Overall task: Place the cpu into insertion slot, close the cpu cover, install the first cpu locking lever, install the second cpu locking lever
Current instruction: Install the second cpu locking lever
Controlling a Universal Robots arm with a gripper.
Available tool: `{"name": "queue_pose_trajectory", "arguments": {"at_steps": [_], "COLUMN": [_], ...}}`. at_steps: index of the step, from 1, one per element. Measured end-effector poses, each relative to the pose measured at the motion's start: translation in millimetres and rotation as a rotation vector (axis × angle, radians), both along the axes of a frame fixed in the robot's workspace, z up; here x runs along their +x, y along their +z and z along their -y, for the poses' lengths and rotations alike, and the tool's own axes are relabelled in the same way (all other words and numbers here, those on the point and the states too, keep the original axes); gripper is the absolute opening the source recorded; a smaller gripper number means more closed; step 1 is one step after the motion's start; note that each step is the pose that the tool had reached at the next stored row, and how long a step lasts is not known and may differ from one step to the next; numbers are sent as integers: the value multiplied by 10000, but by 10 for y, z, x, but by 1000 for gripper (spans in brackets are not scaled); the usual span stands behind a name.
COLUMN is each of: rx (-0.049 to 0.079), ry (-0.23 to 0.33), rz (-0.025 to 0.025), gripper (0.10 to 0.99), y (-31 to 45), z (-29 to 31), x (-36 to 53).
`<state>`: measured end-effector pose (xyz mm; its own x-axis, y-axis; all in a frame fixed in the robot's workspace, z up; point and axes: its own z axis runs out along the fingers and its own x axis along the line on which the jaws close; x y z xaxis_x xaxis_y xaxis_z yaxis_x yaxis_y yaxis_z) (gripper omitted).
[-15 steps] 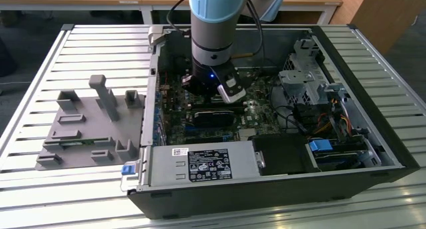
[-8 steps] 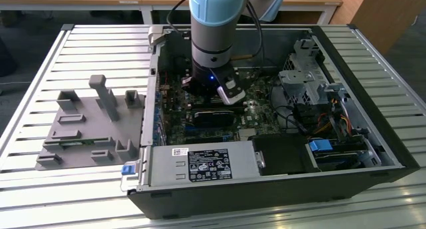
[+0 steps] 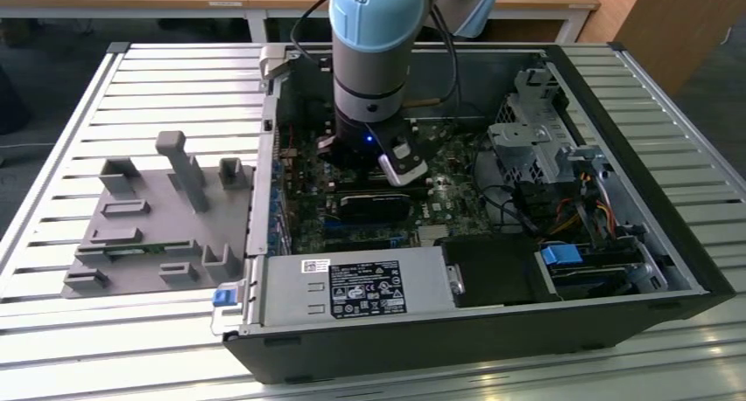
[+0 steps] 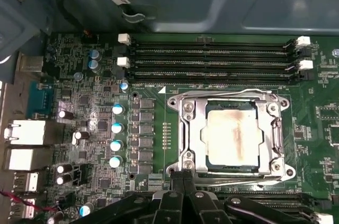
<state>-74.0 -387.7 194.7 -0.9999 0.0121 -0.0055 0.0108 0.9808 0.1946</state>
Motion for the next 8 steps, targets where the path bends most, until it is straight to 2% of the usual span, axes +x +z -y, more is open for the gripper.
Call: {"name": "queue_pose_trajectory", "arguments": {"at_steps": [8], "rx": [129], "ry": [-1], "rz": [5], "gripper": [106], "y": [-18], "z": [-2], "x": [-26]}}
